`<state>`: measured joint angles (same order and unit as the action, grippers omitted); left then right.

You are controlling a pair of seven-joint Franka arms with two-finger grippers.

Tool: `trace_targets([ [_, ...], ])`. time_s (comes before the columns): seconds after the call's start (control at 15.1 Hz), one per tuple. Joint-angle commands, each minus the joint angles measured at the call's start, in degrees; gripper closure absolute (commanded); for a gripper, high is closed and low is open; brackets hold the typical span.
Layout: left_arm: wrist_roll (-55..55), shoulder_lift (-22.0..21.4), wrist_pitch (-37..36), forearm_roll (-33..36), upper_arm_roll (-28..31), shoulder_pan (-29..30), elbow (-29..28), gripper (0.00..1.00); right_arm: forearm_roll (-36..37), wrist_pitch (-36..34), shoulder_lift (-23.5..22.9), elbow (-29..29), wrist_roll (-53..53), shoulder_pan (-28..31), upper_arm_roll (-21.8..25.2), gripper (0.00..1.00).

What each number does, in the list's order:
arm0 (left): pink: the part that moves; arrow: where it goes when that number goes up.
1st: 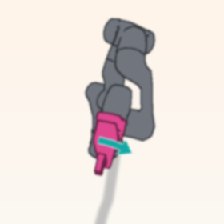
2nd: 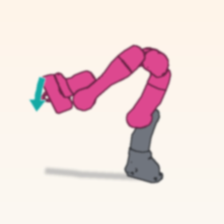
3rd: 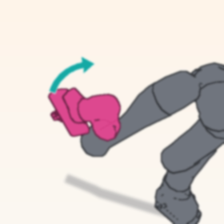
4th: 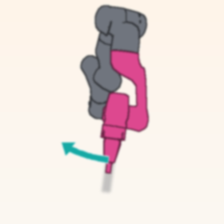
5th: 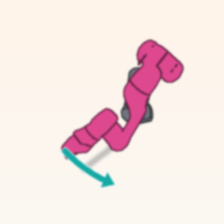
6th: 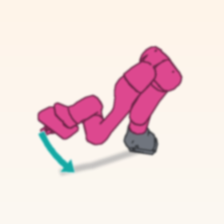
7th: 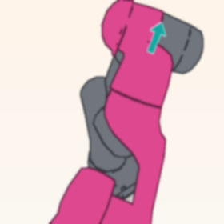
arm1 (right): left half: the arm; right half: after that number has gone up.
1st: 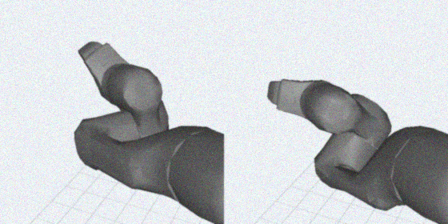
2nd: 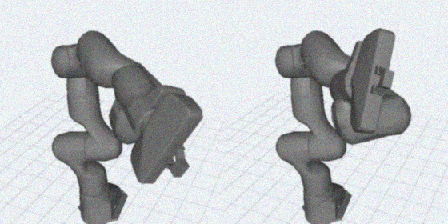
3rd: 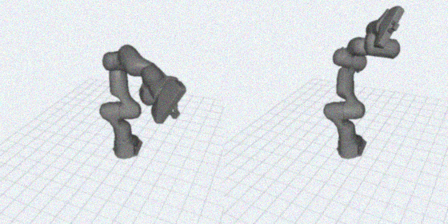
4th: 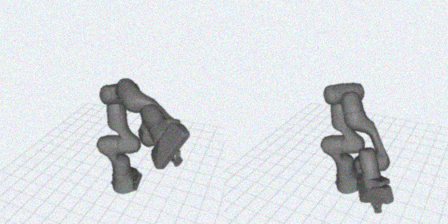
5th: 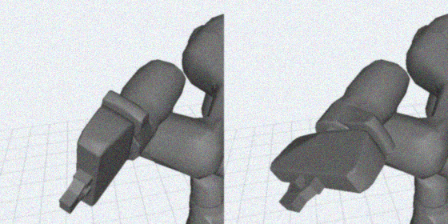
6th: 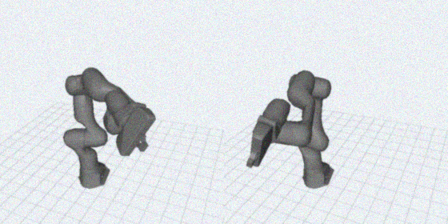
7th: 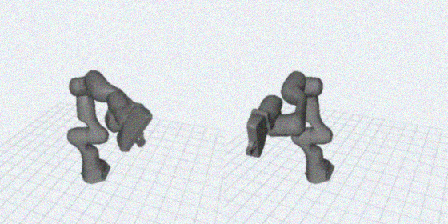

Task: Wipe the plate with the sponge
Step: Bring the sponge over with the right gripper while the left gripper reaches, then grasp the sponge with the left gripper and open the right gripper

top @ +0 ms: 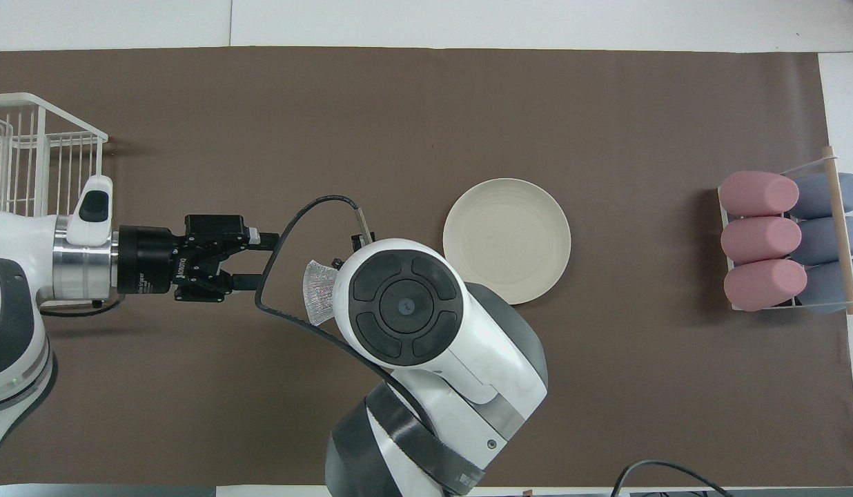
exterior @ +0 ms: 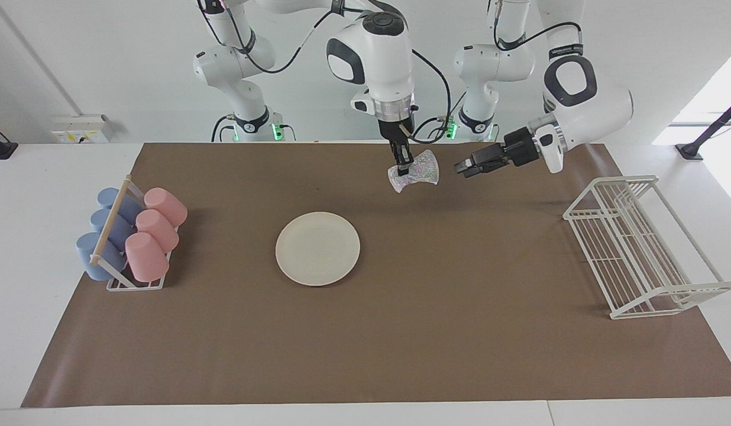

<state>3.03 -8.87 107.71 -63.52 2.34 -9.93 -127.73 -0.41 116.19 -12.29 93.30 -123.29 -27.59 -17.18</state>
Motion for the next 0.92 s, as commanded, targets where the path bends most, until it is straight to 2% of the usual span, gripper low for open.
trace_targets([
  [0.0,-3.7,-1.3,1.6,-3.4,0.6,-2.5,-3.8,0.0,2.2,0.2,-0.7,-1.1,-1.5,-0.3,0.1,1.0],
  [0.33,-3.9,-1.2,1.8,-8.7,0.7,-5.1,-4.7,0.06,3.0,0.4,-0.8,-1.2,-1.4,0.2,0.1,1.0],
  [0.4,-3.9,-1.3,2.1,-8.9,0.7,-5.9,-5.2,0.12,3.3,0.4,-0.7,-1.2,-1.4,0.3,0.1,1.0],
  [0.59,-3.9,-1.3,2.8,-9.3,0.6,-6.6,-5.7,0.41,3.4,0.4,-0.8,-1.2,-1.4,0.4,0.1,1.0],
  [0.73,-3.9,-1.3,4.1,-10.0,0.7,-7.5,-5.9,0.7,3.4,0.4,-0.8,-1.2,-1.3,0.4,0.1,1.0],
  [0.79,-3.8,-1.4,4.1,-10.0,0.7,-7.5,-6.0,0.9,3.5,0.4,-0.8,-1.2,-1.4,0.3,0.1,1.0],
  [0.86,-3.8,-1.4,4.1,-10.2,0.6,-7.4,-6.0,1.0,3.4,0.4,-0.8,-1.2,-1.4,0.4,0.1,1.0],
])
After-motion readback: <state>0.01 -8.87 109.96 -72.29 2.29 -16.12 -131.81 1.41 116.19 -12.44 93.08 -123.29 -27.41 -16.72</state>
